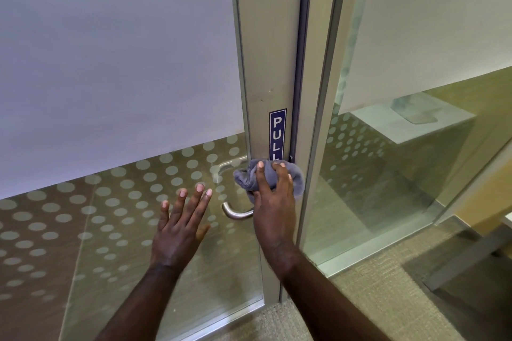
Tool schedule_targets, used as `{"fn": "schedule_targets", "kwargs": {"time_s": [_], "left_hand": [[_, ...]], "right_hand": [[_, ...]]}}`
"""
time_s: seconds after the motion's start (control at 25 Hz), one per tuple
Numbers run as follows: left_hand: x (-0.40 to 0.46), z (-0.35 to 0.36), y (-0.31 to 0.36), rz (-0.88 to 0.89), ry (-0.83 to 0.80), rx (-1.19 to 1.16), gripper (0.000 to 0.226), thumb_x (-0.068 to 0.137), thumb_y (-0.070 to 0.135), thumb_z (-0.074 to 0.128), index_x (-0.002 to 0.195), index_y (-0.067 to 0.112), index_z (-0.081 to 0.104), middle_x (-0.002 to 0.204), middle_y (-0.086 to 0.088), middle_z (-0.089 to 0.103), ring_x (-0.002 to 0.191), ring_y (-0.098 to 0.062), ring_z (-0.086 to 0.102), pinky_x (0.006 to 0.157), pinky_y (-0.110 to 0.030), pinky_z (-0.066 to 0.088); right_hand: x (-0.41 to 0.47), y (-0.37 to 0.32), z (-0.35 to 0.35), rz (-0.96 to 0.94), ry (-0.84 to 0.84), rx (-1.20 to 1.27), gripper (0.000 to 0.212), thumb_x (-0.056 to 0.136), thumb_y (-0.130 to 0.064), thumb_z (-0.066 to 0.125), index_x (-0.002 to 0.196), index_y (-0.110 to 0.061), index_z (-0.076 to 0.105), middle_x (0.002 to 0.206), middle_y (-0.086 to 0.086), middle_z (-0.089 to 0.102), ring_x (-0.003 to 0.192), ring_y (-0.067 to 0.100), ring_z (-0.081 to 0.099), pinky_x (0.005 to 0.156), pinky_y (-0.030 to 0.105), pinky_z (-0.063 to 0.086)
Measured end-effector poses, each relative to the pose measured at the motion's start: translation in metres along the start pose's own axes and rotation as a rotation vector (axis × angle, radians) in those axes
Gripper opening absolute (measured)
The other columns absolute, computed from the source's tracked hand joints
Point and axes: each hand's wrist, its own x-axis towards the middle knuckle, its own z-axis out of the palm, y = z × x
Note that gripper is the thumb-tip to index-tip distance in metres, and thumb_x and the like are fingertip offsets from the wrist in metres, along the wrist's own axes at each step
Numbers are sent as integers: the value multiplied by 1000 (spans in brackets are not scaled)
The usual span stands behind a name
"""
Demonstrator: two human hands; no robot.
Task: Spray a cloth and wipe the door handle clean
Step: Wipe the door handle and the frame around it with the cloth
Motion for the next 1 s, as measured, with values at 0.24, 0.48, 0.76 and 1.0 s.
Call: {"fn": "schedule_targets", "kwargs": {"time_s": [0.24, 0.48, 0.76, 1.0], "left_hand": [[1, -5, 2, 12, 33, -5, 69, 96, 58, 5, 157, 27, -1, 165, 7, -15, 150, -18, -16, 119, -41, -12], [1, -3, 2, 9, 30, -15, 67, 96, 57, -1, 157, 28, -2, 165, 8, -14, 150, -16, -16, 119, -41, -12], [0, 2, 1, 11, 45, -24, 68, 96, 57, 1, 157, 27, 1, 165, 8, -12, 151, -16, -14, 119, -41, -12], [-1, 5, 2, 15, 44, -25, 68, 97, 57, 1, 157, 27, 1, 165, 7, -11, 151, -17, -14, 119, -42, -12]], "right_hand": [[-1, -22, -5, -4, 30, 329, 66, 87, -3, 65, 146, -14, 36, 152, 8, 35, 143, 24, 28, 109, 52, 38], [35, -33, -38, -26, 313, 605, 44, 100, -27, 41, 143, -16, 36, 152, 13, 38, 142, 27, 35, 114, 25, 32], [65, -29, -22, -230, 273, 399, 45, 97, -14, 32, 138, -7, 50, 151, 20, 34, 142, 36, 30, 93, 51, 52], [49, -8, -8, -292, 284, 264, 53, 106, -30, 14, 136, -9, 53, 144, 23, 46, 136, 34, 41, 102, 42, 47]]}}
